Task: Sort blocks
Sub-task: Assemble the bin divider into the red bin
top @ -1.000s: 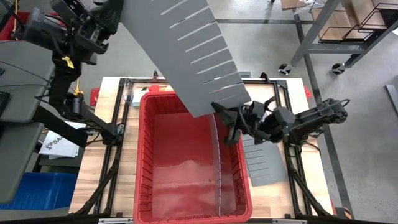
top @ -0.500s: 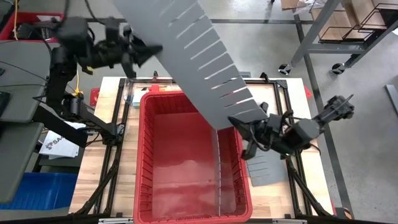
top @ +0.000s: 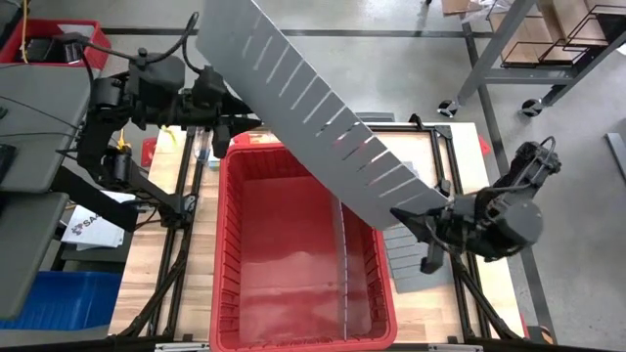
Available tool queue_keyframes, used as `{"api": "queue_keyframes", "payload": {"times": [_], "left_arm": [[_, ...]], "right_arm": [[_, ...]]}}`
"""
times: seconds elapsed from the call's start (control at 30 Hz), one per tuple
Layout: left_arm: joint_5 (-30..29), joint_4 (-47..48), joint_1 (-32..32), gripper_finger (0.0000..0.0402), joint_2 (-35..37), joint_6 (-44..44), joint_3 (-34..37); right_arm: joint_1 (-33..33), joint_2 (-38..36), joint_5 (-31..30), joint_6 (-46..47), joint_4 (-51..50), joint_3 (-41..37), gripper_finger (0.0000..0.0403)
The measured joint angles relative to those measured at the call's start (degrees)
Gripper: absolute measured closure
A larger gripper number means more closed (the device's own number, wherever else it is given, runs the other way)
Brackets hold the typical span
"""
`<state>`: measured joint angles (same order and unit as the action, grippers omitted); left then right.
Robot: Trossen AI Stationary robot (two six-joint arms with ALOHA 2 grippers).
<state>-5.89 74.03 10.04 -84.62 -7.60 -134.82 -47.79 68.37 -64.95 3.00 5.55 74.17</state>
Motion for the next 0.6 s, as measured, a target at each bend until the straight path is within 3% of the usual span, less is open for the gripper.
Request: {"api": "queue_keyframes", "payload": {"times": [0.33, 0.47, 0.6], "left_arm": [[-7.07, 12.07, 0.00, 0.0233, 0.28, 2.32, 1.10], [-7.19, 16.00, 0.00, 0.0233, 0.34, 2.17, 3.22], [-3.70, 15.98, -0.05, 0.0233, 1.92, 0.36, 9.80]], "right_arm": [[-7.84, -0.51, -2.16, 20.52, -13.50, 0.02, 0.0403], [-10.69, -0.43, -2.27, 30.85, -20.77, 0.02, 0.0403], [-13.29, -0.43, -1.96, 40.89, -28.16, 0.02, 0.0403]]}}
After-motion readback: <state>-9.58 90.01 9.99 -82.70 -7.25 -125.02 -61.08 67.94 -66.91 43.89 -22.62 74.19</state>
